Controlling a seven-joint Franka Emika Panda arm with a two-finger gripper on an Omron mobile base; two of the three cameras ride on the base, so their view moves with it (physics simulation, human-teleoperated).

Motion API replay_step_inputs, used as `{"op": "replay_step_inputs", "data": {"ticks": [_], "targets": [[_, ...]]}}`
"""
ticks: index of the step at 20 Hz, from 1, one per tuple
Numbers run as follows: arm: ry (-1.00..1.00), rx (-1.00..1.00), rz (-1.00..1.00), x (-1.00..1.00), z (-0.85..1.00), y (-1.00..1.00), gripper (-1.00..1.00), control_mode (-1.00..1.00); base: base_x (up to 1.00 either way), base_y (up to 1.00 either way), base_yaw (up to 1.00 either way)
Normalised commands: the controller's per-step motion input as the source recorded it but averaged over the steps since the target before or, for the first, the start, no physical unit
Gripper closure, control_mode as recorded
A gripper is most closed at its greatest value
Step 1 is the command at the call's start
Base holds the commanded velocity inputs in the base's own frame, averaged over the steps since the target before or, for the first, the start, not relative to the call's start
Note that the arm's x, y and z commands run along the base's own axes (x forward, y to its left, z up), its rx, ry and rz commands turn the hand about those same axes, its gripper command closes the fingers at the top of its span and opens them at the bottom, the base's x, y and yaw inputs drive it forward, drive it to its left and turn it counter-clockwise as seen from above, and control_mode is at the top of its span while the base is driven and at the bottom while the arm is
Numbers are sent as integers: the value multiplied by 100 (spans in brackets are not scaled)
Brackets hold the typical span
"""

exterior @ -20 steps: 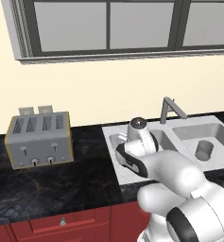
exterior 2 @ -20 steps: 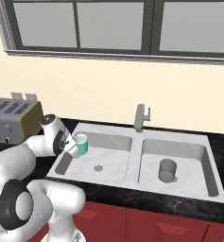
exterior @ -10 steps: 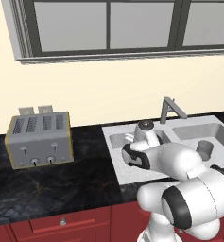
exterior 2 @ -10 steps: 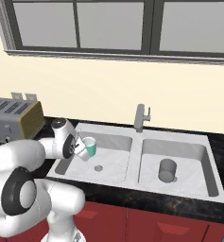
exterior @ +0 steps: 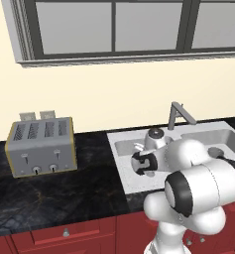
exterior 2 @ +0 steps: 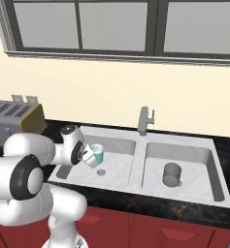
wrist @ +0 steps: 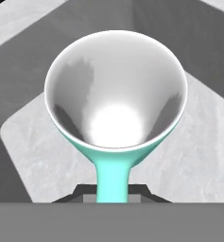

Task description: Move any existing items from the left basin to the right basin for drying. Then move the mug from the counter to the left basin of the sink for washing.

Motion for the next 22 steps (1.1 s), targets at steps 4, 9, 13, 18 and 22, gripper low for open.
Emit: {"op": "replay_step_inputs", "data": {"ticks": [4,9,13,18,22], "targets": [[1,0,0,1,-30,-14,100,-100,0,0,0],[0,0,0,0,-26,-14,100,-100,0,0,0],[0,0,0,1,-22,-13,100,-100,0,0,0],[1,0,0,4,-17,-8,100,-100,0,0,0],[1,1,0,2,-12,-6,100,-100,0,0,0]]}}
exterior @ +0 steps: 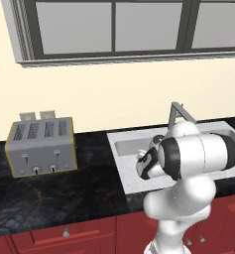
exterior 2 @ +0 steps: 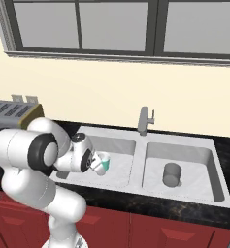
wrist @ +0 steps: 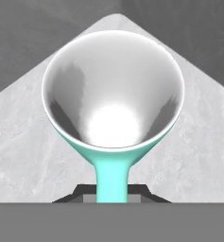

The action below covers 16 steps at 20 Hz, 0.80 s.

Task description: Move any existing items from the left basin to the right basin for drying. Then move the mug from the counter to the left basin of the sink for washing.

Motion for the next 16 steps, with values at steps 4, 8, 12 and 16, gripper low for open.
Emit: {"op": "replay_step_inputs", "data": {"ticks": [4,8,12,16], "targets": [[2,3,0,2,-9,-6,100,-100,0,0,0],[1,2,0,3,-9,-5,100,-100,0,0,0],[0,0,0,5,-12,-2,100,-100,0,0,0],[0,0,0,4,-8,-1,100,-100,0,0,0]]}}
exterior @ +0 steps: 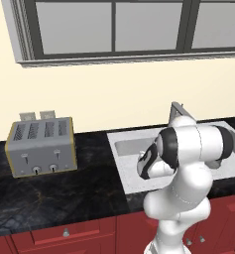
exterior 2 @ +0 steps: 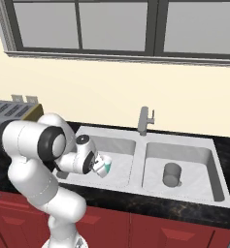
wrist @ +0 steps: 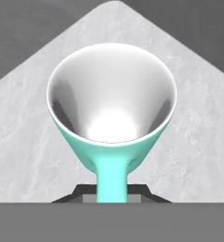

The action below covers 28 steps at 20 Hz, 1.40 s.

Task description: Move any existing items from the left basin to the right basin for drying. Then move the mug from the counter to the left basin of the sink for washing.

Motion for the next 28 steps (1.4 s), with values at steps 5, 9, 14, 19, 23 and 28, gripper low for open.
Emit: {"op": "replay_step_inputs", "data": {"ticks": [5,9,14,19,23,28], "targets": [[1,0,0,4,-10,-2,100,-100,0,0,0],[0,0,0,3,-11,-3,100,-100,0,0,0],[0,0,0,5,-16,-3,100,-100,0,0,0],[0,0,0,1,-21,-3,100,-100,0,0,0],[0,0,0,5,-24,0,100,-100,0,0,0],[-3,0,0,-2,-8,0,-100,-100,0,0,0]]}}
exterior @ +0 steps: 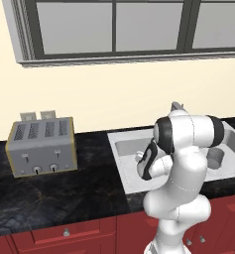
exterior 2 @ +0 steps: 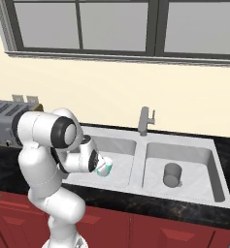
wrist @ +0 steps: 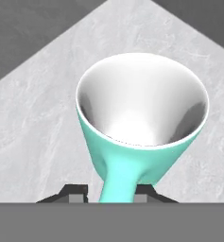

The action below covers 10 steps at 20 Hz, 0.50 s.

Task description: Move any existing items from the left basin to the right basin for drying. Then move the mug from the counter to the left basin of the sink for washing.

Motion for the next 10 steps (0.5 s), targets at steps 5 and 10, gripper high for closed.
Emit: {"op": "replay_step_inputs", "data": {"ticks": [5,10], "targets": [[-7,0,0,-13,7,1,-100,-100,0,0,0],[-4,0,0,-8,24,6,-100,-100,0,0,0]]}}
